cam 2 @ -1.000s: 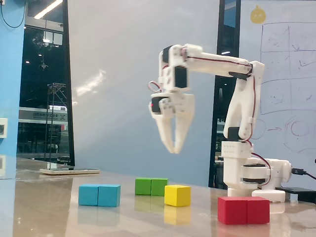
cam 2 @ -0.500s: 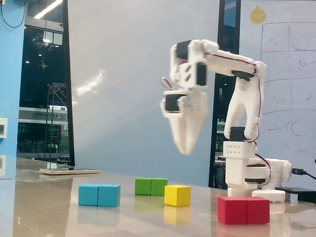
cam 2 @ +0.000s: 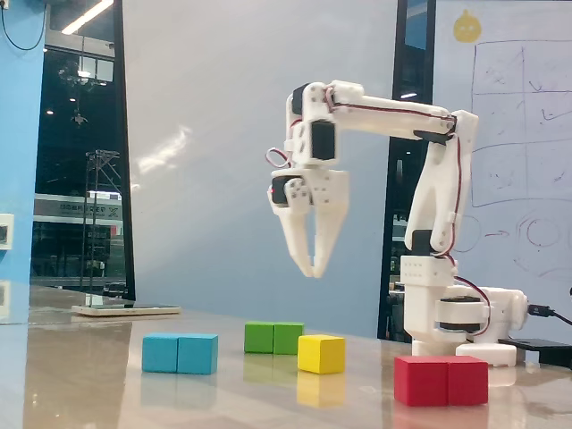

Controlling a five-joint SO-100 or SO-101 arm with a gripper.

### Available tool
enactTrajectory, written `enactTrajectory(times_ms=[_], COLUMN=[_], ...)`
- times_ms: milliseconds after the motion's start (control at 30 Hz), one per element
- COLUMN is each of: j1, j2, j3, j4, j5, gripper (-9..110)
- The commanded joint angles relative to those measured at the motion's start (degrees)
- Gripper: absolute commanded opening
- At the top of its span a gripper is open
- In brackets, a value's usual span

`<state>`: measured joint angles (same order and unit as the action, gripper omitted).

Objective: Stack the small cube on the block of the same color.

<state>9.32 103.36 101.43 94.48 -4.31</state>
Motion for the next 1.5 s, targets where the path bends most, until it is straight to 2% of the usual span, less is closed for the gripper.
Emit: enactTrajectory(times_ms=[0,67,167,500,700,800,1167,1467], j1=[-13.4,-18.0,-19.5,-5.0,-5.1,-4.7,-5.4,-5.4], j2=[0.1,0.1,0.0,0.4,3.2,9.2,38.4,60.2], j3=[-0.3,-0.3,-0.3,-0.3,-0.3,1.3,34.5,58.3], j4=[-0.7,-0.7,-0.5,-0.7,-1.1,-5.4,-27.8,-32.3], j5=[0.4,0.4,0.4,-0.1,0.2,0.2,-0.2,-0.3], gripper=[0,0,0,0,0,0,0,0])
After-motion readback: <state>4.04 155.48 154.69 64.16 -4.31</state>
